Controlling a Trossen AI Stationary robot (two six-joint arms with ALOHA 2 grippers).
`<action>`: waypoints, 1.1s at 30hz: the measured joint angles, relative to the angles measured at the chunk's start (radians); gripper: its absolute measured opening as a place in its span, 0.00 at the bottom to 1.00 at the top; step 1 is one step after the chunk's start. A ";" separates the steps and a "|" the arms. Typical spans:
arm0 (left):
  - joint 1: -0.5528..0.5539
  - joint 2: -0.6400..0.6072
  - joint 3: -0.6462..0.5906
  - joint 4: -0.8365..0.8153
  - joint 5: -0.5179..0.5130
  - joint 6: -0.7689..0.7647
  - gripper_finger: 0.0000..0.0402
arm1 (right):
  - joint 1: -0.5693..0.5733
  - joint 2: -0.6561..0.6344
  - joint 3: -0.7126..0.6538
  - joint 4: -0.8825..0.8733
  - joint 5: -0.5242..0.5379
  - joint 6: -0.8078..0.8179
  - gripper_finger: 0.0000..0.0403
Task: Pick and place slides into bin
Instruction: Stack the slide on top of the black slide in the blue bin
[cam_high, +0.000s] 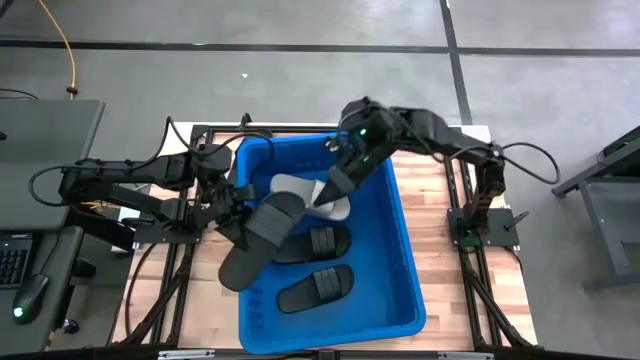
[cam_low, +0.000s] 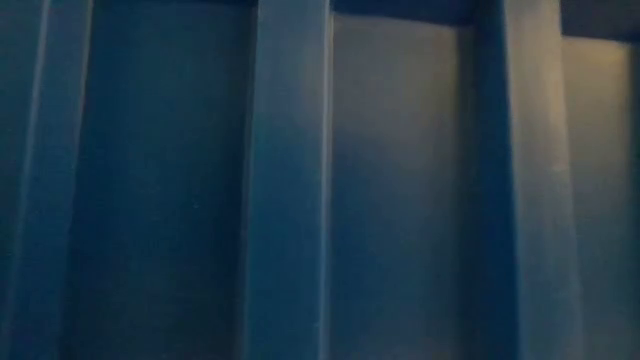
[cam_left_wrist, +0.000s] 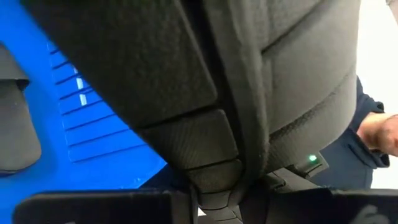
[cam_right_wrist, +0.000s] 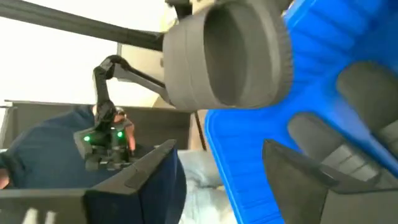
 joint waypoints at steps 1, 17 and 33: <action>0.000 0.000 0.001 0.001 0.004 0.001 0.15 | 0.008 0.009 0.000 0.007 -0.011 0.014 0.56; 0.000 0.006 0.000 -0.017 0.101 0.020 0.15 | 0.052 0.082 0.000 0.077 0.161 0.044 0.56; 0.000 0.006 0.000 -0.022 0.106 0.033 0.15 | 0.082 0.219 0.000 0.270 0.134 0.037 0.47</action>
